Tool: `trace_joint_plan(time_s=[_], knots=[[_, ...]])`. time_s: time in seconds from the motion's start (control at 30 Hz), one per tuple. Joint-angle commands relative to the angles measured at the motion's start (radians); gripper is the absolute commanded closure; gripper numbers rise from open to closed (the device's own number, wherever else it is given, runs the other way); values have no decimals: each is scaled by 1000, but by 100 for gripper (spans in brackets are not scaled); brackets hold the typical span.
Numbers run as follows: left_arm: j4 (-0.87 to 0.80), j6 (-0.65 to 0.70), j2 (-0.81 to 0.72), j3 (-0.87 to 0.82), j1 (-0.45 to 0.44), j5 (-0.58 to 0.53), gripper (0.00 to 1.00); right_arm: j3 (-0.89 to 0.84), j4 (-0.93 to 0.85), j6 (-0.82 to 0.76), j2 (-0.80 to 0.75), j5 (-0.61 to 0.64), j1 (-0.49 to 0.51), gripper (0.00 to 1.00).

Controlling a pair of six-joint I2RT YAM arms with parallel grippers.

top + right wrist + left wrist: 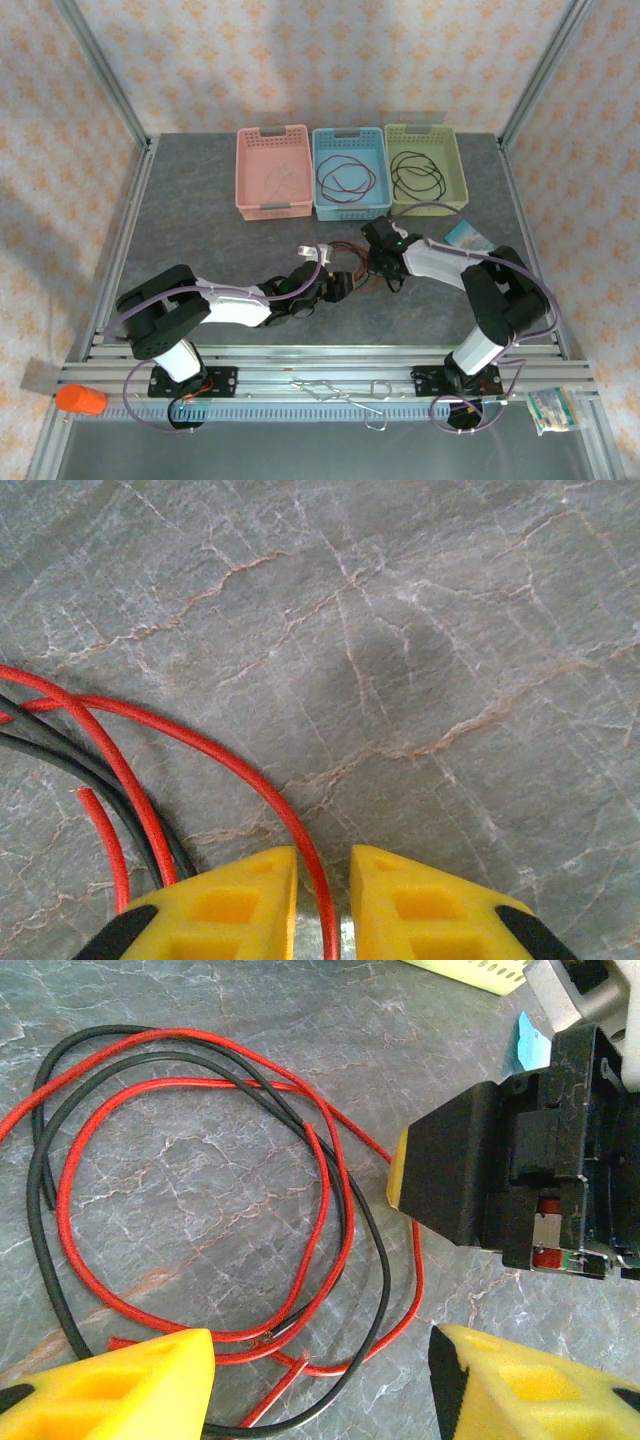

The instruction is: Untangle the cables

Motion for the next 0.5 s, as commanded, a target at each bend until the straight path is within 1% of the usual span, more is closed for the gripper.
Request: trace_joint_plan(time_s=[0.0, 0.13, 0.33, 0.47], knots=[[36, -8, 5, 9, 8, -22, 40, 3, -33, 4, 27, 12, 7, 81], [22, 2, -5, 11, 9, -37, 40, 2, -30, 3, 25, 12, 6, 86], [-50, 51, -80, 17, 28, -77, 40, 18, -71, -3, 9, 45, 7, 92], [-118, 96, -147, 29, 52, -107, 40, 32, -118, -20, -58, 90, 7, 97]])
